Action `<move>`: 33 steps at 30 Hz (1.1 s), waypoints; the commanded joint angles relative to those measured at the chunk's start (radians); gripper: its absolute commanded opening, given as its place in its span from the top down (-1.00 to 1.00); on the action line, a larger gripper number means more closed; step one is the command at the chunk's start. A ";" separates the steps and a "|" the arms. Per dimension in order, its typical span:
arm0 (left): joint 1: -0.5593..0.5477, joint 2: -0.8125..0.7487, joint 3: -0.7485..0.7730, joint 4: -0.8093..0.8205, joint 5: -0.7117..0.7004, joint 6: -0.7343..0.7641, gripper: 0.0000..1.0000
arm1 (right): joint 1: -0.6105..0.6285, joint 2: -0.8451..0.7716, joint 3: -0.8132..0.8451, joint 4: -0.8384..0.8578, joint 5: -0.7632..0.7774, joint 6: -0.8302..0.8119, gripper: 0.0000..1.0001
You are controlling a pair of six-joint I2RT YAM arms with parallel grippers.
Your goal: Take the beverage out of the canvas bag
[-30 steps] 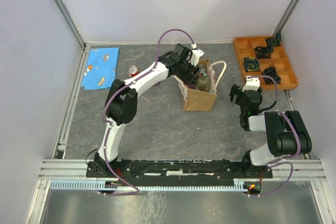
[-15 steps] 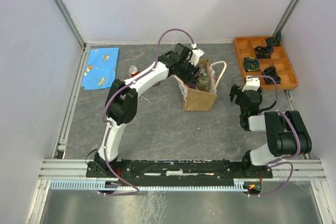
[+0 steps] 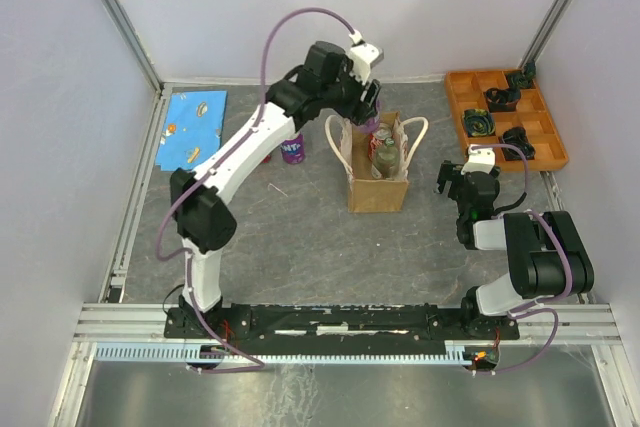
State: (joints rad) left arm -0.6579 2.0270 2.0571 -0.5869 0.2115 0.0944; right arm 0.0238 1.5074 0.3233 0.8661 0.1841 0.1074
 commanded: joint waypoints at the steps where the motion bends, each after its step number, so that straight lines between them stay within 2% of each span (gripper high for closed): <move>1: 0.003 -0.187 0.059 0.143 0.000 -0.044 0.94 | -0.002 0.000 0.023 0.030 -0.003 -0.010 -0.99; 7: 0.003 -0.343 0.005 0.167 -0.115 -0.002 0.94 | -0.002 0.000 0.023 0.030 -0.002 -0.009 -0.99; 12: 0.004 -0.465 -0.061 0.145 -0.283 0.037 0.94 | -0.002 0.000 0.023 0.030 -0.002 -0.009 -0.99; 18: 0.031 -0.605 -0.232 0.096 -0.477 0.040 0.94 | -0.002 0.000 0.023 0.031 -0.002 -0.008 -0.99; 26: 0.151 -0.778 -0.601 0.086 -0.476 -0.080 0.94 | -0.002 0.000 0.023 0.031 -0.002 -0.009 -0.99; 33: 0.245 -0.858 -0.924 0.229 -0.410 -0.190 0.94 | -0.002 0.000 0.023 0.031 -0.001 -0.008 -0.99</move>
State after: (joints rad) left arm -0.4515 1.2400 1.2175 -0.5552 -0.2272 0.0029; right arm 0.0238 1.5074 0.3233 0.8661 0.1841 0.1074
